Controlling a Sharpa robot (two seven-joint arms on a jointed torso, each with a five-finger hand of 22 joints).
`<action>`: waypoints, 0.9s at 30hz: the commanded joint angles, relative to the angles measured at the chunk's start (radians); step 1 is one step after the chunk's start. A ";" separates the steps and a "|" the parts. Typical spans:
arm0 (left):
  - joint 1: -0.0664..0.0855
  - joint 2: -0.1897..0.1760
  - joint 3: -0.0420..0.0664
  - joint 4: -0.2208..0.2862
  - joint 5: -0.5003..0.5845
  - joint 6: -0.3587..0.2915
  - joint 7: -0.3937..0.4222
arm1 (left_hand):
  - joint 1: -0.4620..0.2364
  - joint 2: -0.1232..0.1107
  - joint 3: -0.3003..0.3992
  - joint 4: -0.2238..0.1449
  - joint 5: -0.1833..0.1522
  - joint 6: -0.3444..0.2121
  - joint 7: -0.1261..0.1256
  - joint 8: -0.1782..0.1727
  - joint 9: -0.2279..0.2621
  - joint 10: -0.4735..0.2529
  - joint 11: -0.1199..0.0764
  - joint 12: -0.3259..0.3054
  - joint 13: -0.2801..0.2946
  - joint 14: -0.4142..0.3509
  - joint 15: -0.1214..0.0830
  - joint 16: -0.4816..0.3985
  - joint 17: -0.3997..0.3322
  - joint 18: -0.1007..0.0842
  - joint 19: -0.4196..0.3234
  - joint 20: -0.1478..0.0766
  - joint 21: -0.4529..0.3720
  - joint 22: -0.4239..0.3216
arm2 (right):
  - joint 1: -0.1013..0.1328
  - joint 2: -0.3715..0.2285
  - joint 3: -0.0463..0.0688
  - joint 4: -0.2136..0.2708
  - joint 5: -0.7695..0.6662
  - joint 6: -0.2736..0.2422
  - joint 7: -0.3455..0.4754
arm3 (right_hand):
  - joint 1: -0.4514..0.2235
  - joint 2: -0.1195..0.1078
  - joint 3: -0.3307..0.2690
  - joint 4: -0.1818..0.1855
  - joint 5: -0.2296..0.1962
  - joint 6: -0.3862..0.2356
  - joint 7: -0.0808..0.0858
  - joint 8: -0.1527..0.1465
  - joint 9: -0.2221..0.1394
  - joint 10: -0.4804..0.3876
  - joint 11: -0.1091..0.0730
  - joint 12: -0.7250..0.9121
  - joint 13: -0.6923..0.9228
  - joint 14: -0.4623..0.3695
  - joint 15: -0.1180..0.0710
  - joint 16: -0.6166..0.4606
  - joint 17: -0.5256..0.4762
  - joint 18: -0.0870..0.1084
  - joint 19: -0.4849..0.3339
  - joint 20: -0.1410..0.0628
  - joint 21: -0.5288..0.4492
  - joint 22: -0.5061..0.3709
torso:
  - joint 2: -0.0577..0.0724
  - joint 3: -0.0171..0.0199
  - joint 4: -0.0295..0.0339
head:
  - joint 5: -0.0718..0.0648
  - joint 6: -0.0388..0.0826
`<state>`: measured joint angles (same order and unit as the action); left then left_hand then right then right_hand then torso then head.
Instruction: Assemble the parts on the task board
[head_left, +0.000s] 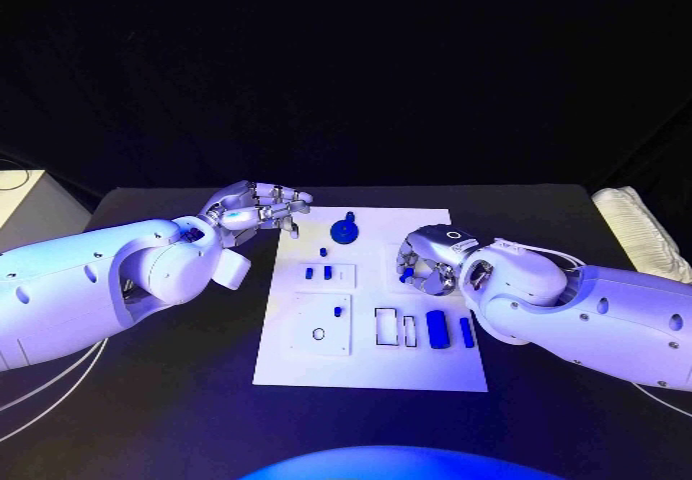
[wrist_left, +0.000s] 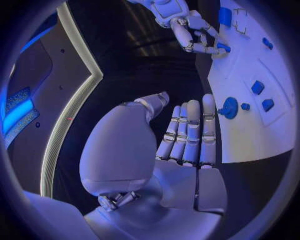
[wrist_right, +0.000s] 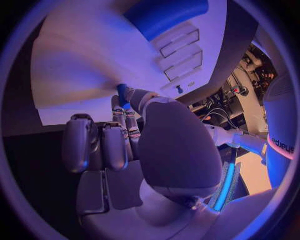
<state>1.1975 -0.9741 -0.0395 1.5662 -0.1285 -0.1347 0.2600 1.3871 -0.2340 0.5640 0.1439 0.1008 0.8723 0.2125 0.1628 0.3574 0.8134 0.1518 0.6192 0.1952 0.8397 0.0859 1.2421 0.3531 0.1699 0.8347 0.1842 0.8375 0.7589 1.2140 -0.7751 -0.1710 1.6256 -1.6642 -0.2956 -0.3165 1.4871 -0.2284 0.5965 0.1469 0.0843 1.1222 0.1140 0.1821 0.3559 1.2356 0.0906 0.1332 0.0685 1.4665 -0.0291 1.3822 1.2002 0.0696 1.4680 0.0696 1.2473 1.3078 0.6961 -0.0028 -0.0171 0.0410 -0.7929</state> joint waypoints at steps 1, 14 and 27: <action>0.001 0.001 0.001 0.003 0.002 0.012 0.006 | -0.007 0.008 -0.007 0.012 -0.005 -0.010 -0.001 0.008 -0.002 -0.010 0.001 -0.002 -0.001 0.005 0.004 -0.007 0.003 0.014 0.008 0.004 -0.007 -0.004 | -0.003 -0.003 -0.002 0.007 -0.025 -0.036 0.004 | 0.007 0.033 0.046 -0.045 0.006 0.007 0.002 0.010 0.007 0.058 -0.044 -0.001 0.026 0.031 -0.004 0.002 0.000 -0.011 0.035 -0.007 0.010 0.119 | 0.000 0.0001 0.0001 | 0.000 0.000; 0.001 0.006 0.001 -0.004 0.004 0.012 0.008 | -0.013 0.008 -0.013 0.020 -0.007 -0.011 -0.001 0.009 -0.003 -0.010 0.001 0.000 -0.001 0.006 0.005 -0.007 0.004 0.013 0.009 0.004 -0.010 -0.007 | 0.017 -0.048 0.010 0.116 -0.003 -0.098 0.015 | -0.044 0.031 0.093 -0.098 0.004 0.007 0.000 0.026 0.025 0.077 -0.047 -0.012 0.041 0.032 -0.007 0.004 0.004 -0.015 0.039 -0.008 0.031 0.133 | -0.005 -0.0020 -0.0005 | 0.003 0.004; 0.001 0.016 0.001 -0.007 0.005 0.016 0.008 | -0.014 0.008 -0.015 0.021 -0.007 -0.011 -0.001 0.009 -0.003 -0.011 0.001 0.000 -0.001 0.006 0.005 -0.007 0.004 0.014 0.010 0.004 -0.011 -0.007 | -0.002 0.047 0.012 0.179 0.024 -0.111 0.043 | -0.055 0.029 0.101 -0.114 0.004 0.006 0.001 0.029 0.030 0.079 -0.047 -0.017 0.045 0.031 -0.007 0.003 0.001 -0.015 0.039 -0.008 0.036 0.136 | -0.006 -0.0029 -0.0005 | 0.024 0.002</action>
<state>1.1973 -0.9611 -0.0394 1.5583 -0.1270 -0.1347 0.2600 1.3793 -0.2262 0.5492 0.1587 0.1008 0.8687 0.2089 0.1668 0.3554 0.8096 0.1555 0.6192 0.1954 0.8433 0.0895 1.2422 0.3566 0.1698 0.8381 0.1877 0.8298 0.7530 1.2154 -0.7335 -0.1582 1.8025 -1.6460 -0.3920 -0.3009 1.4417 -0.1976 0.5991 0.1360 0.0864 1.1230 0.1124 0.2043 0.3846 1.2467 0.1018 0.1161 0.0694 1.4670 -0.0285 1.3822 1.2024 0.0695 1.4680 0.0697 1.2791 1.3075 0.6893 -0.0056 -0.0184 0.0615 -0.7912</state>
